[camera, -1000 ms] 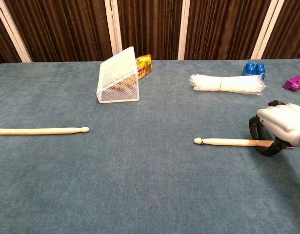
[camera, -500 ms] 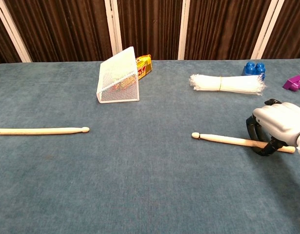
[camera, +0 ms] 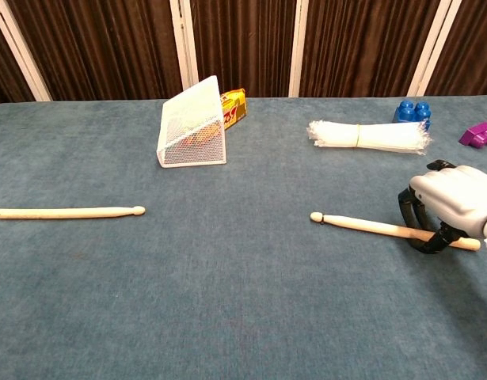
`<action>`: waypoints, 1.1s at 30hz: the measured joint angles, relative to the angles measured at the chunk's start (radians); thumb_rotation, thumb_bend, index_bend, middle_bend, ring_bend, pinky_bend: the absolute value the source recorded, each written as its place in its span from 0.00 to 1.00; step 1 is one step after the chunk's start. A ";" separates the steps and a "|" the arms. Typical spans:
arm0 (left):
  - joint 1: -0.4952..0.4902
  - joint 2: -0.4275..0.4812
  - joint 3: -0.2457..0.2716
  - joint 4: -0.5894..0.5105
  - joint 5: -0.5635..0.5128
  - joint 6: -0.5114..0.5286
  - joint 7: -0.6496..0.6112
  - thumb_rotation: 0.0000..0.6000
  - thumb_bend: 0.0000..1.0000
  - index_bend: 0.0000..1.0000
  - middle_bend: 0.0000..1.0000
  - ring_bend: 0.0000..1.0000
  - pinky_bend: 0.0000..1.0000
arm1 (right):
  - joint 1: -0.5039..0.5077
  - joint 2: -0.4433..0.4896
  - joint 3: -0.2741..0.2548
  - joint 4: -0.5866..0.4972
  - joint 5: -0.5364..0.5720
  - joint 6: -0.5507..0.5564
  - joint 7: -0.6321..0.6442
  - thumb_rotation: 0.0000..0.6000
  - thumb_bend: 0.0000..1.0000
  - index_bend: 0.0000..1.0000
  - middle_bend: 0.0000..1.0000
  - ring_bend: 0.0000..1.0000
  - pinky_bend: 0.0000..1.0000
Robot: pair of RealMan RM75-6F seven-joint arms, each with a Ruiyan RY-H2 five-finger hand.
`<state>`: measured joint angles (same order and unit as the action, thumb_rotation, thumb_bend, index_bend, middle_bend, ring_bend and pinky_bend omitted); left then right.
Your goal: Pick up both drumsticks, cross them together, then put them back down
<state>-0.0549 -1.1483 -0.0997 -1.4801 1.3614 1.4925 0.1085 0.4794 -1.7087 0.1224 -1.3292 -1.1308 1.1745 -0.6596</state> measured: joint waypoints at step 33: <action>-0.087 0.035 0.010 0.010 0.060 -0.135 -0.060 1.00 0.30 0.13 0.09 0.00 0.00 | -0.010 0.279 -0.023 -0.038 -0.431 0.204 0.780 1.00 0.43 0.71 0.66 0.36 0.00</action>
<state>-0.1421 -1.1132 -0.0897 -1.4704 1.4219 1.3578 0.0483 0.4690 -1.4296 0.0995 -1.3673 -1.5615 1.3787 0.1202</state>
